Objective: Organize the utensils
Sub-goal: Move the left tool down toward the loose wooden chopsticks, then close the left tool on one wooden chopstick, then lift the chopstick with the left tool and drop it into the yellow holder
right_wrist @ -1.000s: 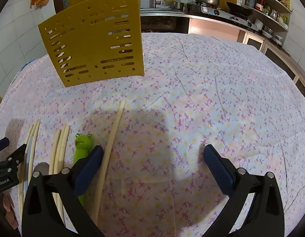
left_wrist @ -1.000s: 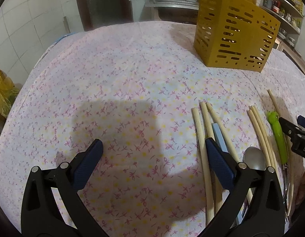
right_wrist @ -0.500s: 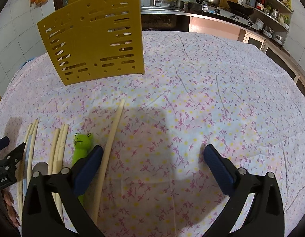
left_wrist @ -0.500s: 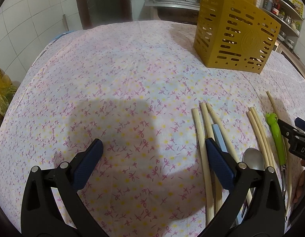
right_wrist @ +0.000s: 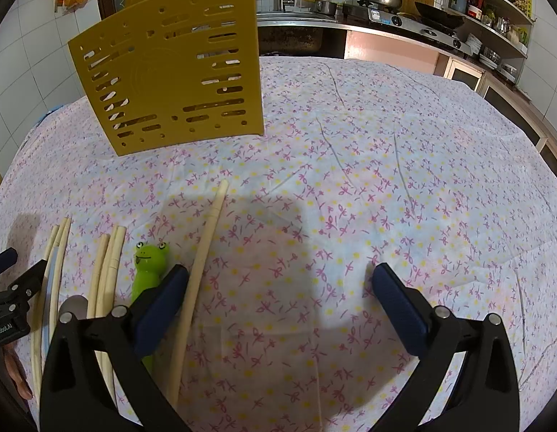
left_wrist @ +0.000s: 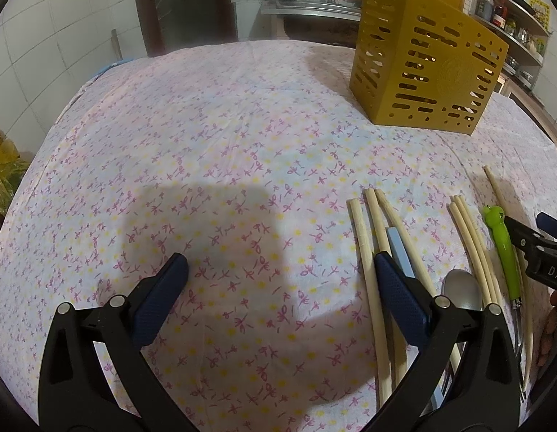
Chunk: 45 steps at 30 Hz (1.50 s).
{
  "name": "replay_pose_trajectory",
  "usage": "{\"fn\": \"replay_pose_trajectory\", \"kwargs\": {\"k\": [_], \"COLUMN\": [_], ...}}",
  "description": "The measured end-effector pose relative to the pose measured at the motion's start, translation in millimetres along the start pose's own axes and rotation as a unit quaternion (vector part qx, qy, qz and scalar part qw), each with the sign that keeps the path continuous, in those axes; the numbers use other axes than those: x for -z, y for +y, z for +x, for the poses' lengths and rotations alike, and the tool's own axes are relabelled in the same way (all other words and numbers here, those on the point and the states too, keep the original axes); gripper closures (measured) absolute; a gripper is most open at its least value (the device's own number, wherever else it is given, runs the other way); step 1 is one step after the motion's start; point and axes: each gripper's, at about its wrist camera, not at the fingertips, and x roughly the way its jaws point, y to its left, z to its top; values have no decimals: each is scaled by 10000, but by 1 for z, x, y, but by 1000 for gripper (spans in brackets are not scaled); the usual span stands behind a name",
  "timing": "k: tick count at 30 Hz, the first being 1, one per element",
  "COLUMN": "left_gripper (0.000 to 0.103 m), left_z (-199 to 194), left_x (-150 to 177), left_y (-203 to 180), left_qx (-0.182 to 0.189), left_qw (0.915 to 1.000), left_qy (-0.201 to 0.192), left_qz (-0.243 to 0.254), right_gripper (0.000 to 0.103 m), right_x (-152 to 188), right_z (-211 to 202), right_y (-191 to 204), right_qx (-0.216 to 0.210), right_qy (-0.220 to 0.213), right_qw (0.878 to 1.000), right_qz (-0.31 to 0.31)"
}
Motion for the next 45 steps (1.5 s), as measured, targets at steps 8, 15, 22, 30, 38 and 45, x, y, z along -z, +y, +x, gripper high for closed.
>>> {"fn": "replay_pose_trajectory", "kwargs": {"k": [8,15,22,30,38,45], "left_gripper": [32,61,84,99,99,99], "left_z": [-9,-11,-7,-15,-76,-132], "left_x": [0,-6,-13,-11,-4,8], "left_y": [-5,-13,-20,-15,-19,-14], "left_qx": [33,186,292,486,443,483], "left_qw": [9999,9998,9995,9985,9935,9792], "left_qy": [-149,-55,81,-14,-1038,-1958], "left_qz": [-7,-27,-30,-253,-164,-246], "right_gripper": [23,64,90,95,96,97], "right_x": [2,-1,-15,-11,-3,10], "right_z": [-9,-13,-6,-18,-75,-123], "right_y": [8,27,35,22,-1,-4], "right_qx": [-12,-143,-208,-514,-675,-576], "right_qy": [-114,-131,107,-92,-1121,-2064], "right_qw": [9999,9998,9997,9983,9907,9767], "right_qz": [30,-49,57,243,368,153]}}
